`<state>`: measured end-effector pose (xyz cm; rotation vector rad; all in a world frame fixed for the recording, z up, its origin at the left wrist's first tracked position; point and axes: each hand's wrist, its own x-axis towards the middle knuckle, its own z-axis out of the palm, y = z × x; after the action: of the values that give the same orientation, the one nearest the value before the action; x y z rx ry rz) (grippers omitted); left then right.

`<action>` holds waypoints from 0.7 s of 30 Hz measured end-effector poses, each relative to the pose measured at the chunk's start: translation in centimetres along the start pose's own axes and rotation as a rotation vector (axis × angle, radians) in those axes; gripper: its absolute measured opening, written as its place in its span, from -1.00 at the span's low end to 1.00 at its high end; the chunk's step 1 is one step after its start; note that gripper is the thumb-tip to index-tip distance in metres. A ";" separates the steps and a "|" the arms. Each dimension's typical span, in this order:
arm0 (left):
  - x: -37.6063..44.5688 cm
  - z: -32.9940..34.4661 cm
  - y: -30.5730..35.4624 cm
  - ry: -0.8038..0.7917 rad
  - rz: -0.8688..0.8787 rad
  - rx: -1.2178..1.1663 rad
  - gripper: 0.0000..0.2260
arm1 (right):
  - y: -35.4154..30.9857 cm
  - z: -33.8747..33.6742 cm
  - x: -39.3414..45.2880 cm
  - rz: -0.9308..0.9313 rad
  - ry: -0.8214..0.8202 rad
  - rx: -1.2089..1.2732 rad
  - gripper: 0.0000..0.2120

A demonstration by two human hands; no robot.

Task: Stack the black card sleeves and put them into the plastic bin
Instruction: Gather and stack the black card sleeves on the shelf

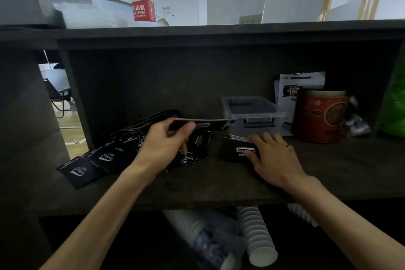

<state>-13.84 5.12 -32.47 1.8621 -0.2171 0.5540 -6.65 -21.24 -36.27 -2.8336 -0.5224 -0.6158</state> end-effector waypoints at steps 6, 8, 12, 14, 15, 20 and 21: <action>0.9 3.2 -1.2 -0.102 -0.089 0.512 -0.79 | 0.0 -0.2 0.0 -0.006 -0.016 0.021 -0.49; 1.0 4.4 -1.5 0.019 -0.044 0.761 -0.66 | 0.3 -0.3 0.0 -0.015 -0.055 0.029 -0.41; 1.1 7.2 -2.2 0.003 0.080 0.895 -0.58 | 0.7 -0.8 0.2 -0.020 -0.120 0.055 -0.30; 1.1 9.0 -2.6 -0.065 0.088 0.980 -0.54 | 0.7 -0.8 0.3 -0.020 -0.137 0.060 -0.30; 1.1 9.8 -2.7 -0.093 0.081 1.003 -0.52 | 0.6 -0.8 0.2 -0.022 -0.140 0.055 -0.31; 1.4 10.7 -3.2 -0.118 0.083 1.008 -0.49 | 0.4 -1.2 0.8 -0.004 -0.174 -0.013 -0.35; 1.5 10.8 -3.2 -0.130 0.084 1.011 -0.50 | 0.2 -1.4 1.0 -0.002 -0.187 -0.038 -0.37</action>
<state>-8.35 -3.55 -37.35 2.8834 -0.0989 0.6621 -6.19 -21.47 -34.63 -2.9443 -0.5487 -0.3669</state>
